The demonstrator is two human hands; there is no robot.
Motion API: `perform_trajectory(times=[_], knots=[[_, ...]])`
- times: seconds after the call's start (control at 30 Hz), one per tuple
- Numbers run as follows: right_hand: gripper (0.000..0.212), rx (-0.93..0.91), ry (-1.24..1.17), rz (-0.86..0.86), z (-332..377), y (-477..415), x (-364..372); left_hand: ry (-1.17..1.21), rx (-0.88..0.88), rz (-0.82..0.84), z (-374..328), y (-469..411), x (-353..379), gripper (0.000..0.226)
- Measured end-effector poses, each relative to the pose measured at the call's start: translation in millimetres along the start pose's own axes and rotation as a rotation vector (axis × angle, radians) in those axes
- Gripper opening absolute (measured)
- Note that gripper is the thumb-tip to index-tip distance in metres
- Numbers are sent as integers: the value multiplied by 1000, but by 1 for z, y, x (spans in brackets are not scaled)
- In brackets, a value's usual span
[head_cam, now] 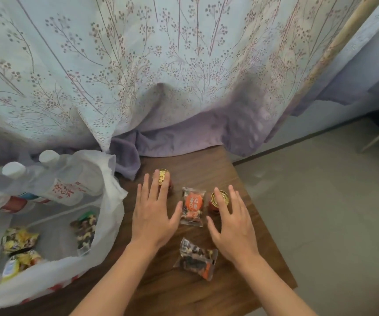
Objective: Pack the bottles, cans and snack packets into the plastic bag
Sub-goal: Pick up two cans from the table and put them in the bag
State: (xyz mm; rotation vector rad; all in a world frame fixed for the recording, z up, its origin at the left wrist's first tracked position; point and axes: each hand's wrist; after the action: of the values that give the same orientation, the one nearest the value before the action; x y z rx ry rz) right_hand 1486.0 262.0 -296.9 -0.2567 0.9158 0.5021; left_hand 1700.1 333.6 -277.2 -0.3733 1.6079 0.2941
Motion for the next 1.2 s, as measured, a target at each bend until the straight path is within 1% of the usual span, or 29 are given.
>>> perform_trajectory(times=[0.13, 0.3, 0.47, 0.67, 0.87, 1.07, 1.2], knots=[[75, -36, 1, -26, -17, -3, 15, -3, -4, 8, 7, -7, 20, 80], [71, -76, -98, -83, -29, 3, 30, 99, -21, 4, 17, -5, 39, 73], [64, -67, -249, -158, -30, 4, 41, 261, -66, -19, 14, -9, 51, 69], [56, -65, -370, -251, -29, -1, 47, 501, -201, -54, 8, -14, 64, 63], [57, -66, -383, -262, -32, -4, 55, 576, -217, -113, 8, -21, 68, 59], [59, -65, -395, -268, -33, -4, 61, 596, -208, -204, 5, -27, 73, 54], [58, -73, -390, -250, -35, -4, 59, 608, -216, -204, 4, -30, 74, 53]])
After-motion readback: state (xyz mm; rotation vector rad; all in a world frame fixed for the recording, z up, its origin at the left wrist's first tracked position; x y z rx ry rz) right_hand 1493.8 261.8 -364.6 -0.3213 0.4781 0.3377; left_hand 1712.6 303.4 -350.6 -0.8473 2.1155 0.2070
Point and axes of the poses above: each hand's wrist, its own y-axis away from the middle knuckle, its own x-axis out of the palm, z = x × y, and after that the axes turned 14 degrees about -y, right-handed
